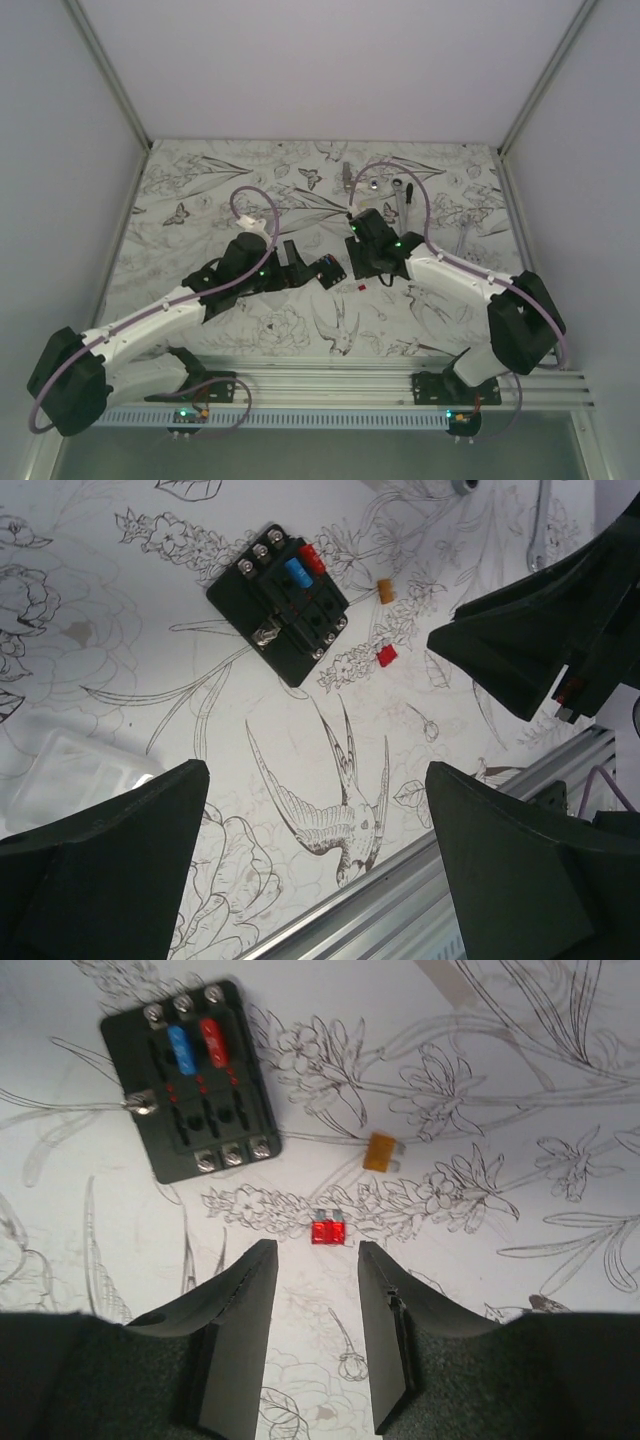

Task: Snap on the fuse box
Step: Pick up the fuse from the center of the board.

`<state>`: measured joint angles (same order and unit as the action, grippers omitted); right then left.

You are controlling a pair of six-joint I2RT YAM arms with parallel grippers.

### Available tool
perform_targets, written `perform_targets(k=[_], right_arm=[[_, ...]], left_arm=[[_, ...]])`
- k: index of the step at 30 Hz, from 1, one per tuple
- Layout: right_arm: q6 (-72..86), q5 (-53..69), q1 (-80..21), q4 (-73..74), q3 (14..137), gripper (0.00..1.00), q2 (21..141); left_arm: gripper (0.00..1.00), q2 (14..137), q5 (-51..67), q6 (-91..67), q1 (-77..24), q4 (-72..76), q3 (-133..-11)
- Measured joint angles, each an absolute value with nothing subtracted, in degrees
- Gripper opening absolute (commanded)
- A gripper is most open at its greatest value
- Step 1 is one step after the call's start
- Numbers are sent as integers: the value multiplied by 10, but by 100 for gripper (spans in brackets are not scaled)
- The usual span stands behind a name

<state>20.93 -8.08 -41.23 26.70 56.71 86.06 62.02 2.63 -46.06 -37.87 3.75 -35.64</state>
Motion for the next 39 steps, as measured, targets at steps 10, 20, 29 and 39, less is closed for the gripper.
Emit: perform_targets(k=[10, 20, 29, 39], right_arm=[[217, -106, -422, 307, 567, 47, 931], [217, -93, -422, 315, 574, 44, 976], [217, -86, -422, 314, 585, 40, 988], [217, -85, -422, 315, 596, 29, 998]], left_arm=[[100, 638, 23, -481, -368, 20, -356], [100, 637, 20, -491, -351, 11, -346], [100, 633, 20, -495, -344, 3, -341], [100, 633, 20, -495, -344, 1, -341]])
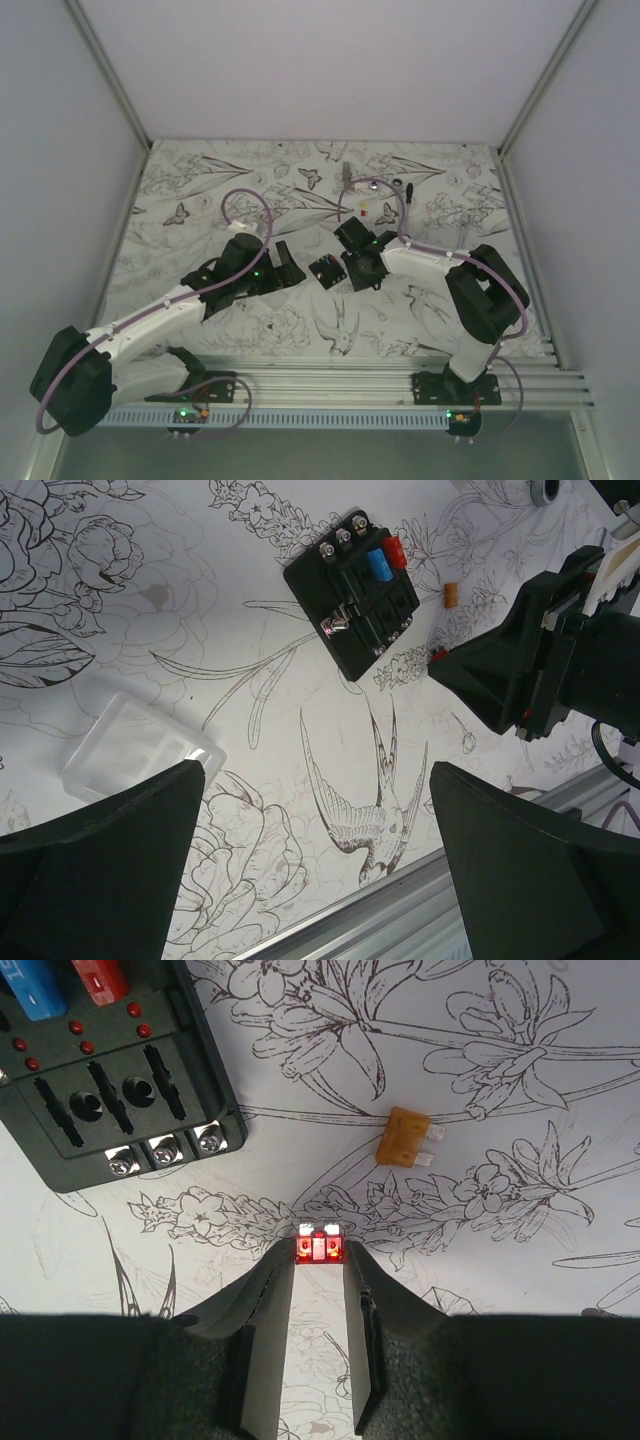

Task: Snap on the fuse box
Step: Pick up the fuse from the center of the board.

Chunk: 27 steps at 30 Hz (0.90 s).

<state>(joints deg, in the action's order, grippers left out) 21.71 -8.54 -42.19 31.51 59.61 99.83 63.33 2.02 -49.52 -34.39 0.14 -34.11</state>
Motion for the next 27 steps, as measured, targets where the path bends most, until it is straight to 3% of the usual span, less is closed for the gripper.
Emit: perform_targets(k=[6, 17, 27], right_arm=[[217, -85, -422, 315, 596, 23, 999], [186, -78, -422, 284, 569, 22, 939], [126, -10, -423, 207, 535, 22, 831]], left_arm=[[100, 635, 21, -496, -344, 1, -341], [99, 674, 43, -503, -339, 0, -361], [89, 780, 114, -518, -319, 7, -456]])
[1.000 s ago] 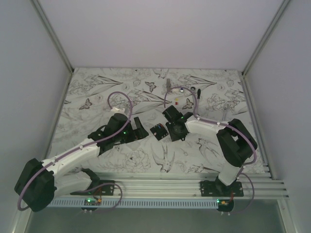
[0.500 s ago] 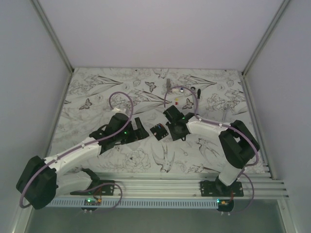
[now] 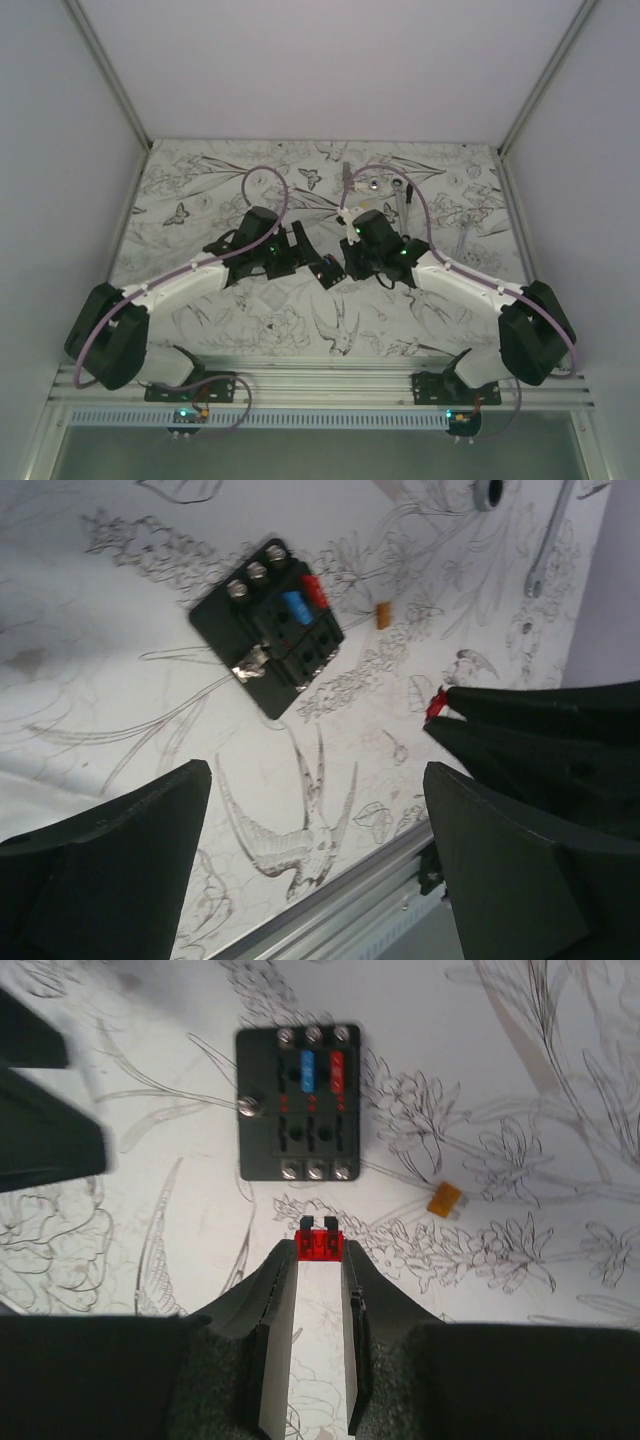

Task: Snap on the fuse box
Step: Pick up the fuse from the center of the board.

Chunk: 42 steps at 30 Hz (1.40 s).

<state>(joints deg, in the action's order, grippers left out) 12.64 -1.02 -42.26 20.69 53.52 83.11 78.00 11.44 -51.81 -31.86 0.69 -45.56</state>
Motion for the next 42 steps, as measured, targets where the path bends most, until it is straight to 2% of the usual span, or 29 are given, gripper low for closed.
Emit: perform_targets(k=[6, 11, 17, 22, 32, 42], right_arm=[[107, 30, -427, 169, 534, 22, 809], [107, 53, -432, 143, 533, 22, 809], [112, 77, -434, 113, 529, 22, 809], [116, 96, -434, 91, 529, 22, 810], [136, 117, -434, 57, 529, 21, 823], [167, 125, -435, 21, 513, 21, 826]], left_arm=[[76, 833, 159, -534, -318, 25, -504], [60, 840, 172, -552, -318, 47, -509], [45, 840, 175, -573, -318, 67, -509], [38, 840, 176, -585, -319, 81, -506], [31, 840, 173, -609, -319, 106, -487], [17, 815, 154, -636, -319, 120, -453]])
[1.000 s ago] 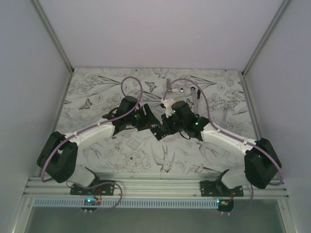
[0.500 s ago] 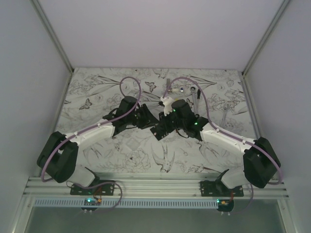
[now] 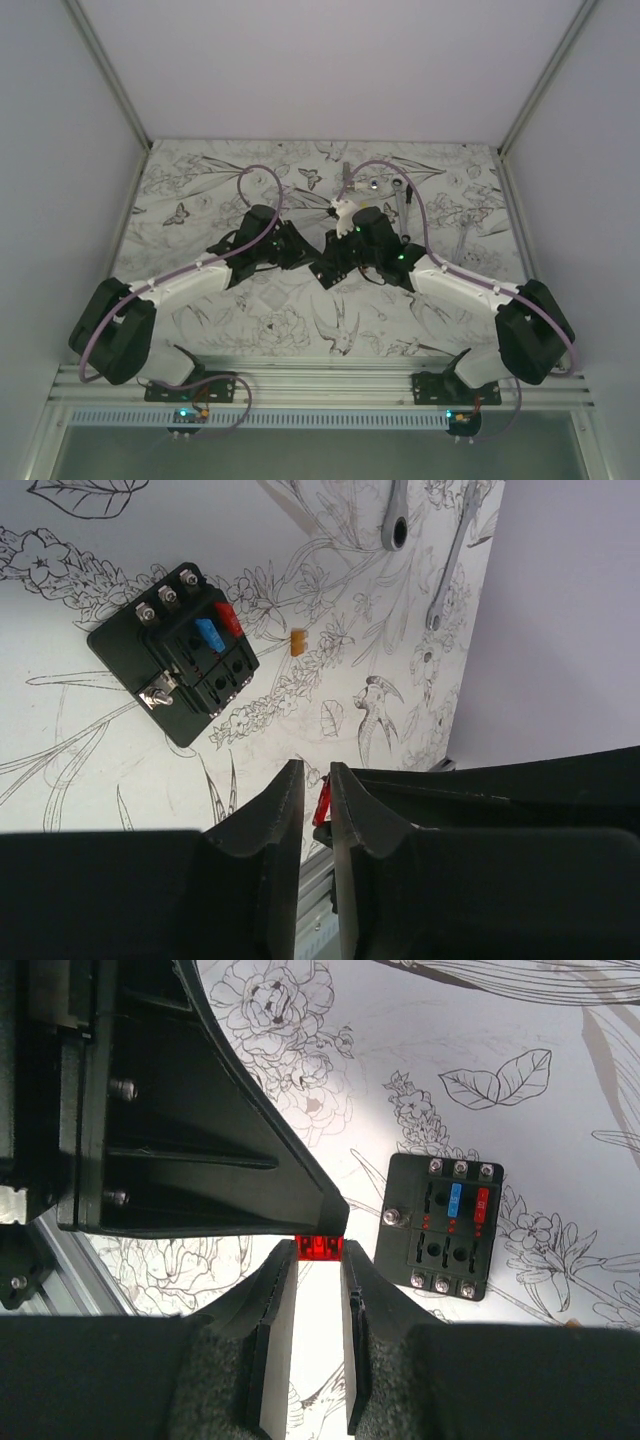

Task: Snap on the fuse box
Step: Pick up the fuse from the center of the board.

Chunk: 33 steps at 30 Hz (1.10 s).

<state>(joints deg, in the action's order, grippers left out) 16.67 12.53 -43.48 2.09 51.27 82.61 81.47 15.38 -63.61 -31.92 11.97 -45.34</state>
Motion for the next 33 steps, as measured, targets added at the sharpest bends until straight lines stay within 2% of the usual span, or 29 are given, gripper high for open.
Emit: perform_targets(k=[4, 7, 15, 18, 21, 27, 33], right_arm=[[176, 126, -435, 8, 512, 21, 830], [182, 126, -435, 1, 512, 21, 835], [191, 130, -435, -13, 511, 24, 840], [195, 130, -436, -20, 511, 33, 840], [203, 129, -436, -32, 505, 38, 839], [249, 113, -436, -87, 444, 38, 783], [373, 115, -436, -227, 359, 40, 731]], left_arm=[[10, 809, 151, -641, -319, 124, -453], [1, 809, 148, -645, -320, 124, -452], [0, 803, 133, -654, -322, 127, -441], [0, 792, 124, -657, -322, 132, -434], [0, 774, 114, -660, -322, 137, -421], [0, 709, 90, -665, -325, 149, -373], [0, 610, 47, -664, -338, 188, -324]])
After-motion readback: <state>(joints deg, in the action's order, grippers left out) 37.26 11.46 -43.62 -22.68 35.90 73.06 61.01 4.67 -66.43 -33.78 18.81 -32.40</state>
